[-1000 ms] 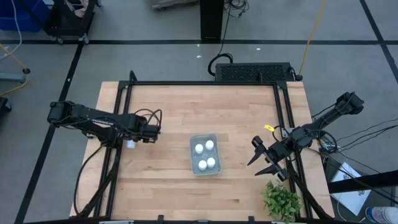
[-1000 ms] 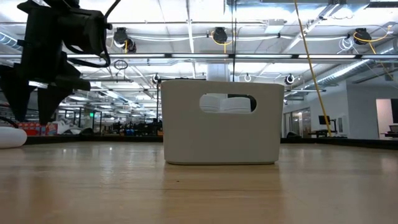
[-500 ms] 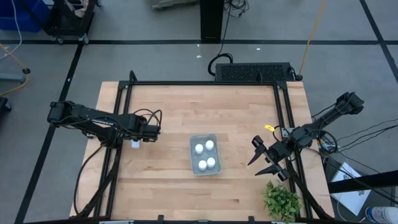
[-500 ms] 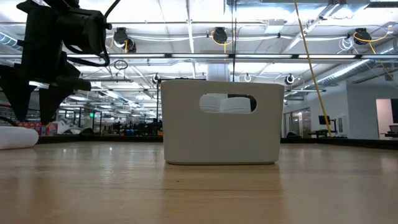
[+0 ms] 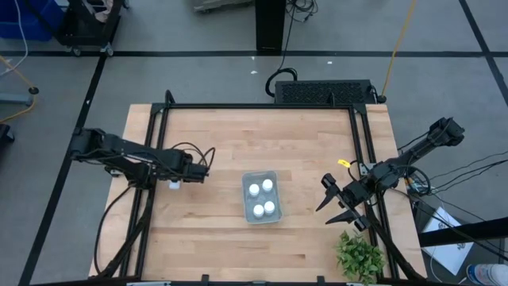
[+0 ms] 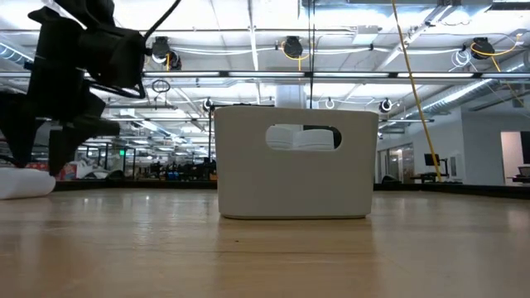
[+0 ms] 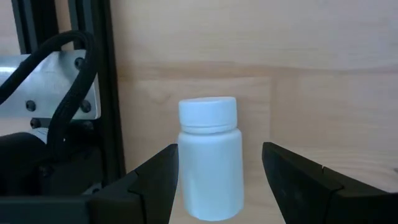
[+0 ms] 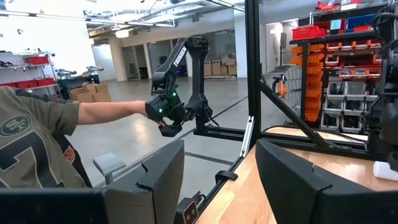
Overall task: Pick and place pill bottles into a basket
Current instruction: Put the white medicine bottle into the gray bin
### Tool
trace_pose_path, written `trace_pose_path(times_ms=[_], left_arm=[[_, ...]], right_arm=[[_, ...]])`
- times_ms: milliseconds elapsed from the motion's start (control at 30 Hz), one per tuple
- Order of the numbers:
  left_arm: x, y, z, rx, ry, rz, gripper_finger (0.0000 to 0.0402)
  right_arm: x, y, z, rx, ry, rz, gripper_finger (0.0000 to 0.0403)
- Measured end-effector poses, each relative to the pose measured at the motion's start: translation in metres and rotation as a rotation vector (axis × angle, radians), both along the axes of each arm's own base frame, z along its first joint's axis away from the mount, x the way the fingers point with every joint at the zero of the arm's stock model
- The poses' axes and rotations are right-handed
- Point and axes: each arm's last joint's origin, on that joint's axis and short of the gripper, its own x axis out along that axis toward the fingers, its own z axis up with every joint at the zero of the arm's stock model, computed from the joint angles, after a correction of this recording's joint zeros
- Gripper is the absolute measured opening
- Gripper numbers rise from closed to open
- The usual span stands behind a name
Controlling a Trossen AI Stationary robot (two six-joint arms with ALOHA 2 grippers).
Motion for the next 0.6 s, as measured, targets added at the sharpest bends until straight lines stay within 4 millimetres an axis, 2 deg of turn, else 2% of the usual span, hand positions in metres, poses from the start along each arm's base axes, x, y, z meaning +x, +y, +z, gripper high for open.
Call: trace_pose_path(times_ms=[367,600], left_arm=[[0.006,-0.003,-0.014,-0.080,0.091,0.030,0.0237],[0.006,-0.005,-0.031,-0.140,0.004,0.005,0.0237]], right_arm=[[0.000,0.000,0.000,0.000,0.000,0.000,0.0194],[0.000,0.000,0.000,0.000,0.000,0.000,0.0194]])
